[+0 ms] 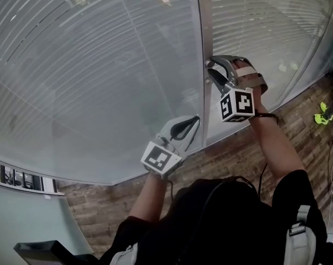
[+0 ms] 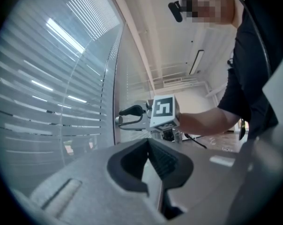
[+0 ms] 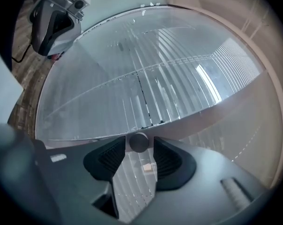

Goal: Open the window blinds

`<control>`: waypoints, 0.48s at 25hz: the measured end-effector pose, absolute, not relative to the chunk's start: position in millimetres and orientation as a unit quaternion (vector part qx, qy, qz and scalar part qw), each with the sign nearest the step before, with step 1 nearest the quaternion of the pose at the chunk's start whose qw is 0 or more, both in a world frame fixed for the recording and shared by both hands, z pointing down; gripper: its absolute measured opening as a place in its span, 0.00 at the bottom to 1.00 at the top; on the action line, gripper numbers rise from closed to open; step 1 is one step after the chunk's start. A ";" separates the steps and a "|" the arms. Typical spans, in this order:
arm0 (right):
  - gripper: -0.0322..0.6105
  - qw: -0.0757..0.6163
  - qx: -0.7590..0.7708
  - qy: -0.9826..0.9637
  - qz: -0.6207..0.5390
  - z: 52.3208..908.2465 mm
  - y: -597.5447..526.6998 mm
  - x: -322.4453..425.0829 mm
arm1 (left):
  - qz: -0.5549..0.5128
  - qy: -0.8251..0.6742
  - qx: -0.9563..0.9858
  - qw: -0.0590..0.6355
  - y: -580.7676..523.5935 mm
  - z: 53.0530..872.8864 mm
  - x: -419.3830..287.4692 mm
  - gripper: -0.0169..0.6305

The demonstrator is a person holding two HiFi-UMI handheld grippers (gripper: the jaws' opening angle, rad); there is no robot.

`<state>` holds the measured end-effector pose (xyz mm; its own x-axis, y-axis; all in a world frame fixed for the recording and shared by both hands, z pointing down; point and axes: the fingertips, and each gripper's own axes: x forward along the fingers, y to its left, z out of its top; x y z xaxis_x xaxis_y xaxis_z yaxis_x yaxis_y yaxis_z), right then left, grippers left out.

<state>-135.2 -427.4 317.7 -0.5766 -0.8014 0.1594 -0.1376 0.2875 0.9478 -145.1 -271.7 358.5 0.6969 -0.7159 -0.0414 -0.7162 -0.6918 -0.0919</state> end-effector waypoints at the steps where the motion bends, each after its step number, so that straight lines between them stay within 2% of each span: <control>1: 0.35 0.331 0.322 -0.729 -0.505 317.6 -428.3 -136.9 | 0.003 0.389 -0.920 0.049 -272.2 359.4 -147.2 0.03; 5: 0.26 0.336 0.333 -0.713 -0.518 317.9 -432.6 -140.0 | 0.005 0.389 -0.920 0.044 -275.3 361.6 -154.0 0.03; 12: 0.25 0.335 0.343 -0.716 -0.506 319.0 -431.4 -139.1 | 0.011 0.384 -0.922 0.042 -277.2 362.9 -154.4 0.03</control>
<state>-139.1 -431.4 319.0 -0.5394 -0.8315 0.1326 -0.1523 0.2512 0.9559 -154.4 -277.2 362.9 0.7054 -0.7069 -0.0519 -0.7087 -0.7021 -0.0692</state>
